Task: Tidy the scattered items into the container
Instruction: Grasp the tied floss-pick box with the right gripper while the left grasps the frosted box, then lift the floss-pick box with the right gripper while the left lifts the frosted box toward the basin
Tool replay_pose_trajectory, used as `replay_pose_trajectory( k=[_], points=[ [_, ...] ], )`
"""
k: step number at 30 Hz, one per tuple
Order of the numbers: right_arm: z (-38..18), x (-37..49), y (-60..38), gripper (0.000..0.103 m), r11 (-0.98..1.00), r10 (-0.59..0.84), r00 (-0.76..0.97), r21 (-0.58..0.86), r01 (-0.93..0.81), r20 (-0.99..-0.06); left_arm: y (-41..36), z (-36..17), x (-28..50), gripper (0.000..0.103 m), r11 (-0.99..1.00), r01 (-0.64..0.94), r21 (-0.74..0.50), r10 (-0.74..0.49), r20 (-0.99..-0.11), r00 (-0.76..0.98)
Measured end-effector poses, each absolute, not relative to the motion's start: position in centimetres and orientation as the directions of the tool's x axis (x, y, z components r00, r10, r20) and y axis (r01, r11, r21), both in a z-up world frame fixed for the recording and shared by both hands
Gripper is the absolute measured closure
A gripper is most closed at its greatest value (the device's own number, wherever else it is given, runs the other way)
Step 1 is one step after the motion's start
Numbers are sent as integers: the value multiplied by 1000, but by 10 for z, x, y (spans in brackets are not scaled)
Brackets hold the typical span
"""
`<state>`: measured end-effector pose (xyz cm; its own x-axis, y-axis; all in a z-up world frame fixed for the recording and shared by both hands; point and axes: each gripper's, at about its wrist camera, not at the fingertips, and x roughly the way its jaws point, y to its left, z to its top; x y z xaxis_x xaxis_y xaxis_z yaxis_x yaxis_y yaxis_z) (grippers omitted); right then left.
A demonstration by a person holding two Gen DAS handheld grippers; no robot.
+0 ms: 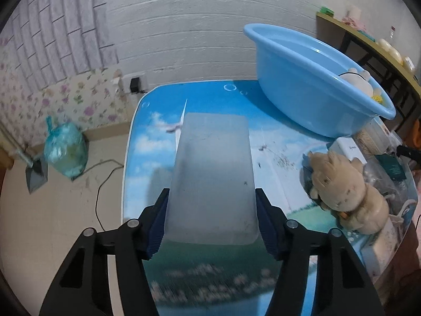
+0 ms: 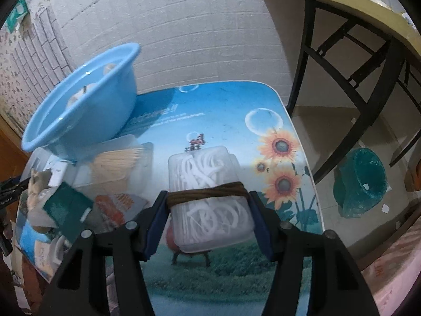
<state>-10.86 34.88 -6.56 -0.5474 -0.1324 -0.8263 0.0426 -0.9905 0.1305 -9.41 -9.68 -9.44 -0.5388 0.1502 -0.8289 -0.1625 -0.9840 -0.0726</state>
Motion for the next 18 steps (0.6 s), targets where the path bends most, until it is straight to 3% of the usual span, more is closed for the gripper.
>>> replay_pose_trajectory(
  k=[18],
  points=[
    [-58, -66, 322, 45, -978, -203, -577, 140, 152, -791, -72, -81, -13, 42, -999, -17, -39, 42, -824, -565]
  ],
)
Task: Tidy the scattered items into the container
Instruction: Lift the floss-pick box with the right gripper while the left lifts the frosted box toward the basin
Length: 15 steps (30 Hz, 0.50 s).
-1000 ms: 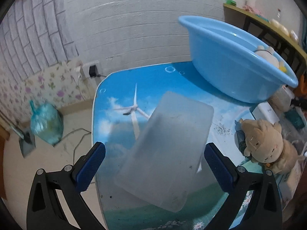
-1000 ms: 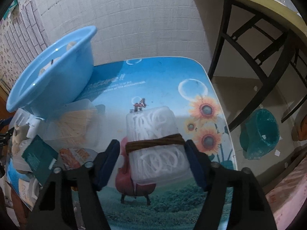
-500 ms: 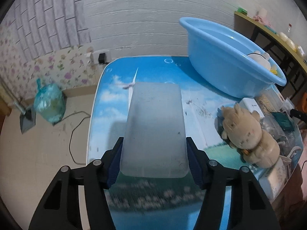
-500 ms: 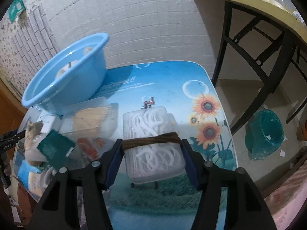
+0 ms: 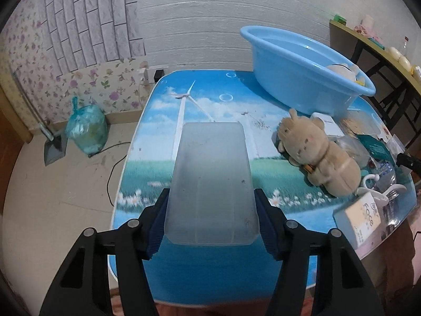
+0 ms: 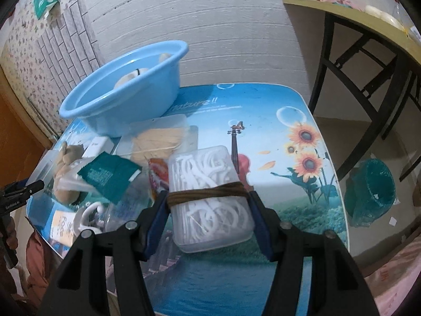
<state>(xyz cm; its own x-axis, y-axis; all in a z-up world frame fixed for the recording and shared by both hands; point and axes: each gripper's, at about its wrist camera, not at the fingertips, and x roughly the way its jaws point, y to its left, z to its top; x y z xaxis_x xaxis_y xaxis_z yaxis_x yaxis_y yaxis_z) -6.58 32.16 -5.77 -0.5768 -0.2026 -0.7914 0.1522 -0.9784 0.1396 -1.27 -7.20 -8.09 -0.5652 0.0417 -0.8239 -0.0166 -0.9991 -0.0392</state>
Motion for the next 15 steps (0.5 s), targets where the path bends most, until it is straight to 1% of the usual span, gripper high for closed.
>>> replay_pose_trajectory(
  k=[9, 15],
  points=[
    [-60, -49, 312, 45, -980, -181, -553, 103, 171, -813, -57, -91, -2, 42, -999, 2, -40, 32, -831, -555],
    [-71, -49, 312, 45, -982, -172, -529, 99, 163, -831, -53, -97, -7, 41, -1000, -17, -25, 31, -832, -555]
  ],
)
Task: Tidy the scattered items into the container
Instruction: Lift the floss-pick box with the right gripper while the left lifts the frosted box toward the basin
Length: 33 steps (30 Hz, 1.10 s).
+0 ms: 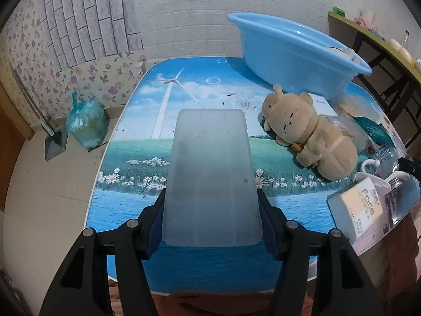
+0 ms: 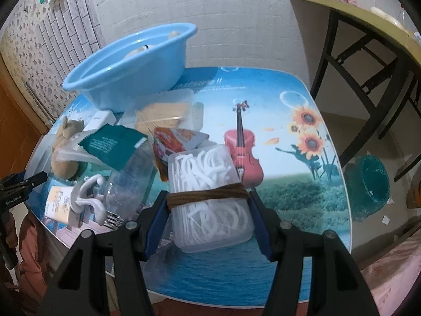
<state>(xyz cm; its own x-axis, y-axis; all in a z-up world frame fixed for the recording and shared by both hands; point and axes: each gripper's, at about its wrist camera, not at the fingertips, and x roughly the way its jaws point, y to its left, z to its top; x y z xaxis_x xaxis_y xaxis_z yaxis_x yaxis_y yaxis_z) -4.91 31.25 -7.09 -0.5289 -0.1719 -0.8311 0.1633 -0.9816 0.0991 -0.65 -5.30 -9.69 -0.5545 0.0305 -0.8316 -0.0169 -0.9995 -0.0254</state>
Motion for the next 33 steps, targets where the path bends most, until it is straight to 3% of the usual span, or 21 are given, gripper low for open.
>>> replay_pose_trajectory(
  k=[1, 3, 8, 11, 21, 27, 29, 33],
  points=[
    [-72, -49, 312, 45, -982, -170, -527, 97, 162, -833, -53, -97, -7, 40, -999, -19, -28, 34, -829, -558],
    [-73, -49, 312, 45, -982, -169, -528, 97, 162, -832, -50, -99, -9, 27, -999, -40, -26, 44, -831, -555],
    [-76, -50, 312, 43, -982, -166, -527, 90, 166, -834, -45, -103, -12, 15, -998, -57, -25, 53, -823, -565],
    [-78, -51, 312, 43, -982, -164, -528, 89, 165, -833, -42, -107, -14, 0, -997, -75, -21, 59, -829, -556],
    [-84, -50, 303, 41, -981, -124, -542, 20, 194, -831, -41, -108, -11, 0, -998, -52, -23, 49, -814, -579],
    [-85, -46, 301, 27, -977, -153, -564, 38, 210, -812, -41, -108, -11, 0, -999, -44, -21, 43, -805, -591],
    [-88, -44, 299, 14, -979, -143, -576, 30, 203, -805, -41, -108, -10, 0, -999, -43, -21, 42, -803, -594],
    [-91, -41, 298, 6, -979, -140, -595, 20, 203, -792, -41, -107, -7, 0, -999, -43, -22, 44, -796, -603]
  ],
)
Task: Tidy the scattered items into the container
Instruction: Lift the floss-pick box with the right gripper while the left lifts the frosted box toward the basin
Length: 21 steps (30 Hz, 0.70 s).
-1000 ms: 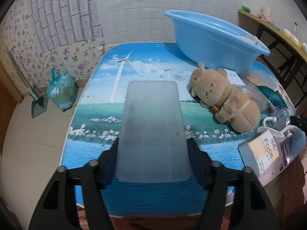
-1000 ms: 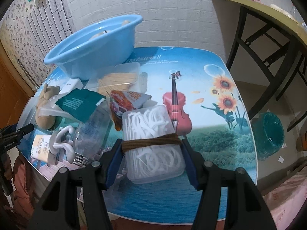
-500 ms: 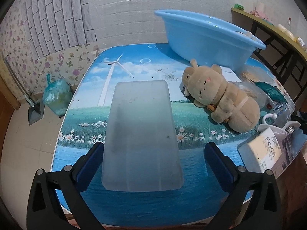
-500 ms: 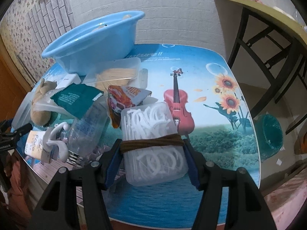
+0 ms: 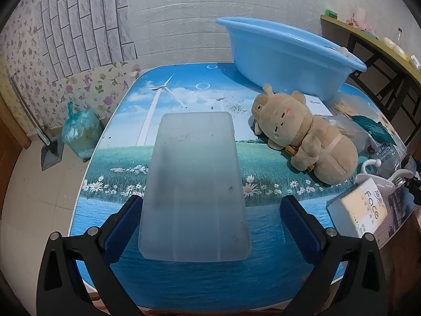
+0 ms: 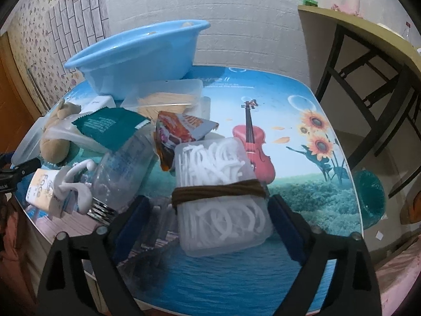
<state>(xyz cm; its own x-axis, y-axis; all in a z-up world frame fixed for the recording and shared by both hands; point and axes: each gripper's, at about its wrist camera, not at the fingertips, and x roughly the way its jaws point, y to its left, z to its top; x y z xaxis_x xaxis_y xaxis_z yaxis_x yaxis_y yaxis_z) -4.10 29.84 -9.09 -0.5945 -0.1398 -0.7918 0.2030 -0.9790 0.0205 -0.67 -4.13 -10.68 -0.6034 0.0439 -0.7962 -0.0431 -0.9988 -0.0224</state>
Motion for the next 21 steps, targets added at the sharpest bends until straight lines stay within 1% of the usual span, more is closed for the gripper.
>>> replay_pose_trajectory(
  k=[1, 2, 4, 6, 7, 8, 9, 13, 15, 16, 17, 21],
  points=[
    [-92, -41, 300, 1, -981, -133, -598, 20, 192, -791, -42, -107, -6, 0, -999, -42, -23, 44, -796, -604],
    [-93, -42, 302, 0, -983, -126, -598, 20, 180, -791, -42, -106, -6, 1, -999, -43, -22, 44, -794, -606],
    [-94, -42, 306, 0, -988, -110, -612, 21, 151, -783, -42, -105, -4, 7, -998, -50, -24, 50, -788, -614],
    [-94, -41, 310, 0, -991, -102, -622, 23, 134, -777, -42, -103, -2, 21, -998, -63, -20, 55, -781, -623],
    [-94, -41, 312, 0, -991, -101, -624, 23, 131, -775, -42, -102, -1, 25, -997, -70, -19, 59, -777, -627],
    [-94, -41, 315, 0, -992, -98, -625, 22, 128, -775, -42, -101, 1, 33, -997, -75, -19, 62, -773, -631],
    [-94, -41, 316, 0, -992, -97, -624, 21, 127, -775, -43, -100, 2, 39, -997, -78, -18, 64, -770, -635],
    [-92, -41, 318, 1, -990, -100, -610, 20, 137, -786, -43, -100, 4, 40, -997, -73, -17, 60, -762, -645],
    [-89, -37, 320, 18, -991, -108, -625, 31, 133, -773, -41, -99, 5, 40, -998, -66, 0, 43, -759, -650],
    [-86, -34, 321, 40, -987, -140, -635, 56, 150, -760, -40, -97, 5, 40, -998, -64, 13, 32, -754, -656],
    [-85, -34, 321, 45, -985, -157, -634, 73, 157, -757, -40, -95, 6, 41, -998, -64, 19, 28, -748, -664],
    [-78, -34, 326, 46, -982, -177, -636, 96, 160, -751, -40, -81, 6, 42, -998, -58, 6, 36, -728, -685]
  ],
)
